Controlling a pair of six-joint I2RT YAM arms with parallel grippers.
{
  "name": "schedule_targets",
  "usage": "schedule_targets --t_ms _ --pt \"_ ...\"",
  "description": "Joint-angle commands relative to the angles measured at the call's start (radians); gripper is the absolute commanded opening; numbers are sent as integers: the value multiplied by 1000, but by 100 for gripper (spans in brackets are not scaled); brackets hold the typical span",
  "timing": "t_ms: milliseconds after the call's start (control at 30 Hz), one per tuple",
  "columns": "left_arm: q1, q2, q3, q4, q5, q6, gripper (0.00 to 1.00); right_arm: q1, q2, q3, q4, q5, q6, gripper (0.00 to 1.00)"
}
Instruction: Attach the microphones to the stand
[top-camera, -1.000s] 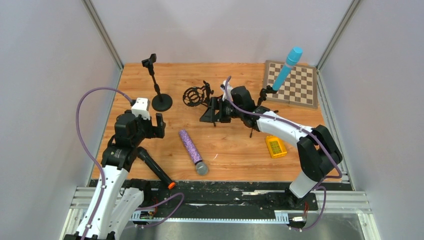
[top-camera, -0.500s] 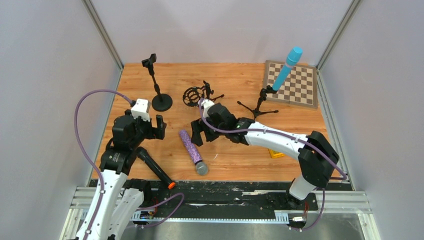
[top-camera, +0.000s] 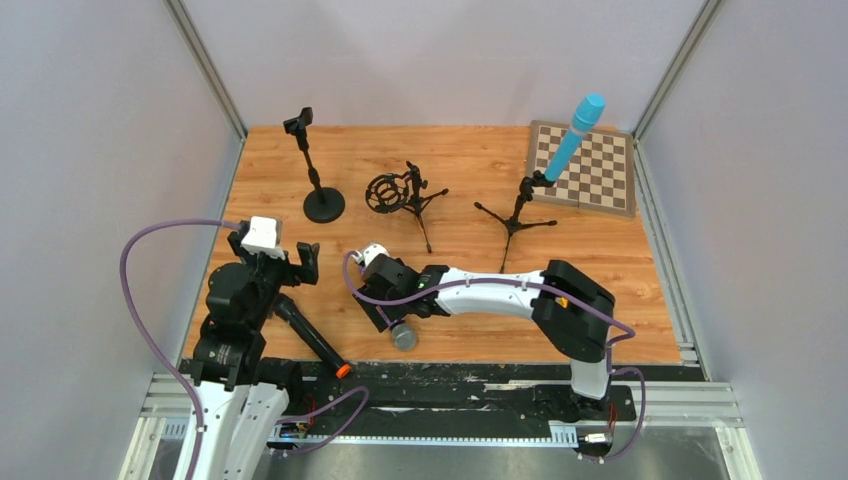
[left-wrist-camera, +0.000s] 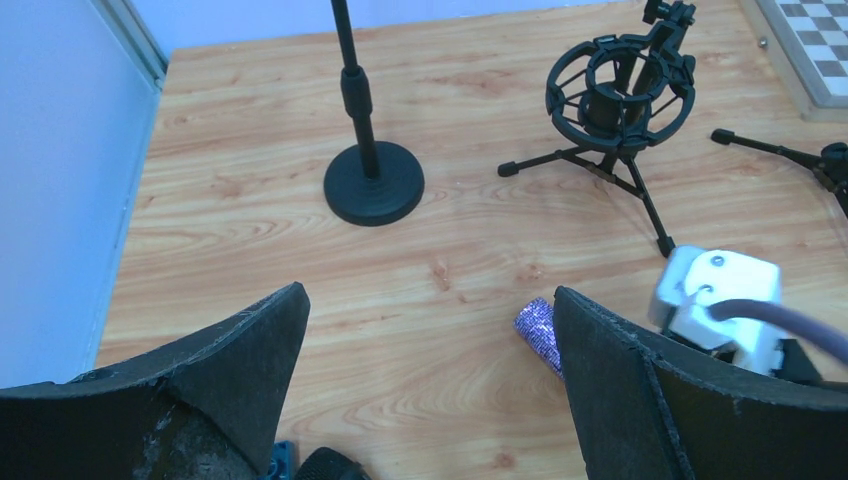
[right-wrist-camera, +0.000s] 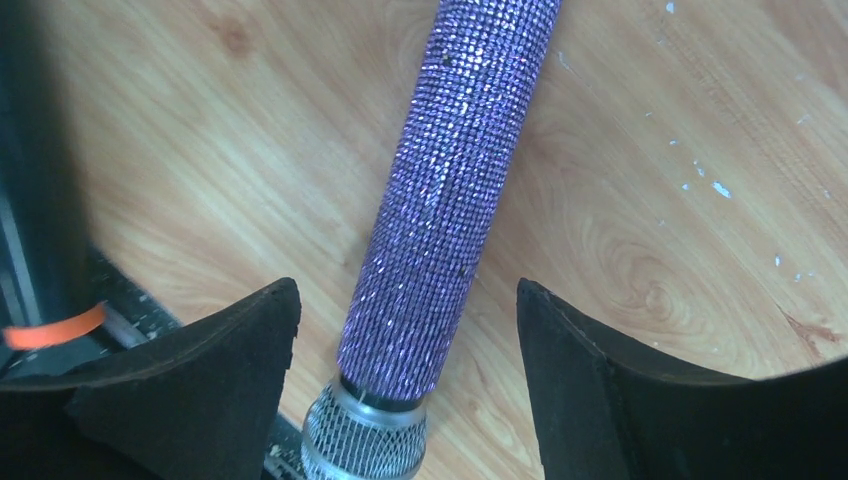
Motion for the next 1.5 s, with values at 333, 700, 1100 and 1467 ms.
schedule_targets --t_ms 333,700,1100,1467 --pt "6 -1 -5 47 -11 24 100 30 161 124 -89 146 -15 39" --pt "6 11 -16 80 90 32 100 -18 12 64 -61 85 -48 0" --pt "3 100 33 39 406 119 100 -221 -360 -98 -52 -326 -162 0" --pt "-274 253 137 -126 361 375 100 -439 -533 -195 -139 -527 -202 0"
